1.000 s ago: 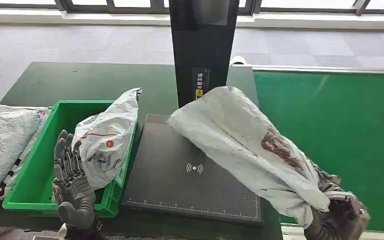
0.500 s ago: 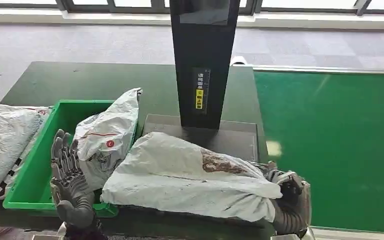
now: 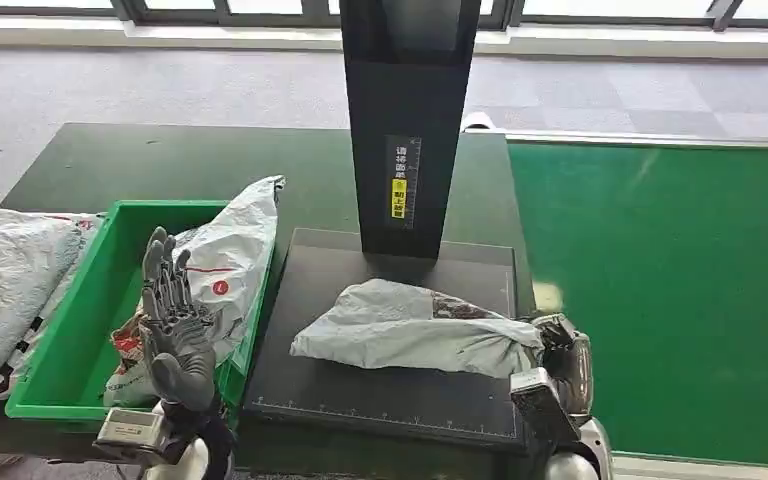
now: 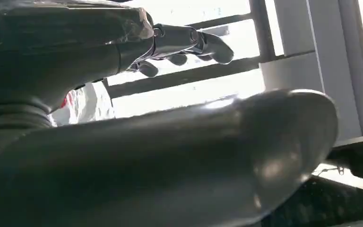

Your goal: Moved the parcel from conveyor to table for the left to box.

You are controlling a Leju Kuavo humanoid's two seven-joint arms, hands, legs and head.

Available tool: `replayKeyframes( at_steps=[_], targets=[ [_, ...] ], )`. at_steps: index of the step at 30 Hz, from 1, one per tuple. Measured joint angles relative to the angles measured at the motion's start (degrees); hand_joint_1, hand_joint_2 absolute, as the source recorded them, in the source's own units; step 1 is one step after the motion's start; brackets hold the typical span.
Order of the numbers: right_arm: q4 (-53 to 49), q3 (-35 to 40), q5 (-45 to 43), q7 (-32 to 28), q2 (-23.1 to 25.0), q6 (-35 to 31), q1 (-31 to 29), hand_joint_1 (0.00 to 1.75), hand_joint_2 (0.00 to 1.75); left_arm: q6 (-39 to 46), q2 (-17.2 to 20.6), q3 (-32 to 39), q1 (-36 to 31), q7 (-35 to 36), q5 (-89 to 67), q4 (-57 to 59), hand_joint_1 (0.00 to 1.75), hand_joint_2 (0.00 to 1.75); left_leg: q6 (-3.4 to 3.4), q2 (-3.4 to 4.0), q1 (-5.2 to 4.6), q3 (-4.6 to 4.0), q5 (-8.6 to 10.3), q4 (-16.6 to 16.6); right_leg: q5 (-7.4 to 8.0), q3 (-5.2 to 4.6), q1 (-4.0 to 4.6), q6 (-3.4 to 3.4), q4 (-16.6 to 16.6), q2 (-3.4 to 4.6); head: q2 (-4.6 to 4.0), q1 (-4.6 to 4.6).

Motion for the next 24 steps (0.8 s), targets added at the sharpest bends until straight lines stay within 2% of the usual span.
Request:
replayKeyframes(
  at_steps=[4, 5, 6, 13, 16, 19, 24],
  targets=[
    [2.0, -2.2, 2.4, 1.5, 0.8, -4.0, 0.1, 1.75, 1.75, -0.3, -0.3, -0.1, -1.1, 0.0, 0.0, 1.5, 0.00, 0.00, -0.01, 0.01, 0.00, -0.01, -0.01, 0.0, -0.01, -0.05, 0.01, -0.01, 0.0, 0.01, 0.00, 0.00],
    [2.1, -2.7, 2.8, 1.5, 0.9, -4.7, 0.5, 0.45, 1.75, -0.3, -0.3, -0.1, -1.2, 0.0, 0.0, 1.7, 0.00, 0.00, -0.01, -0.01, 0.00, -0.01, -0.01, 0.0, -0.03, -0.04, 0.01, -0.01, 0.0, 0.00, 0.00, 0.00],
    [2.1, -3.1, 3.1, 1.4, 0.9, -5.3, 1.2, 0.00, 1.75, -0.3, -0.3, 0.0, -1.2, 0.0, 0.0, 1.8, 0.00, 0.00, -0.01, -0.01, 0.01, -0.03, -0.02, 0.0, -0.03, -0.03, 0.01, -0.01, 0.0, -0.01, 0.00, 0.00],
    [1.1, -4.0, 4.6, 1.2, 1.7, -6.3, 3.9, 0.00, 1.75, 2.2, -0.3, 0.2, 1.5, 0.0, -0.2, -0.2, 0.00, 0.00, -0.03, 0.04, 0.01, -0.07, -0.07, 0.0, -0.04, -0.11, 0.01, -0.02, 0.0, 0.11, 0.00, 0.00],
    [0.9, -4.2, 3.9, 0.2, 2.0, -4.1, 3.7, 0.00, 1.75, 2.9, -0.3, 0.3, 2.5, 0.1, -0.2, -1.0, 0.00, 0.00, -0.03, 0.04, 0.01, -0.07, -0.06, 0.0, -0.04, -0.07, 0.01, -0.02, 0.0, 0.10, 0.00, 0.00],
    [1.0, -4.2, 0.9, -2.6, 2.1, 0.9, 3.0, 0.00, 1.75, 3.8, -0.4, 0.5, 3.2, 0.5, 0.3, -1.6, 0.00, 0.00, -0.02, 0.04, 0.01, -0.06, -0.05, 0.0, -0.03, -0.07, 0.01, -0.02, 0.0, 0.10, 0.00, 0.00],
    [1.3, -4.2, -0.3, -3.9, 2.1, 3.3, 1.9, 0.00, 1.75, 4.2, -0.4, 0.5, 3.7, 1.0, 0.5, -2.0, 0.00, 0.00, 0.00, 0.03, 0.01, -0.05, -0.03, 0.0, -0.03, -0.03, 0.01, -0.01, 0.0, 0.05, 0.00, 0.00]
  ],
)
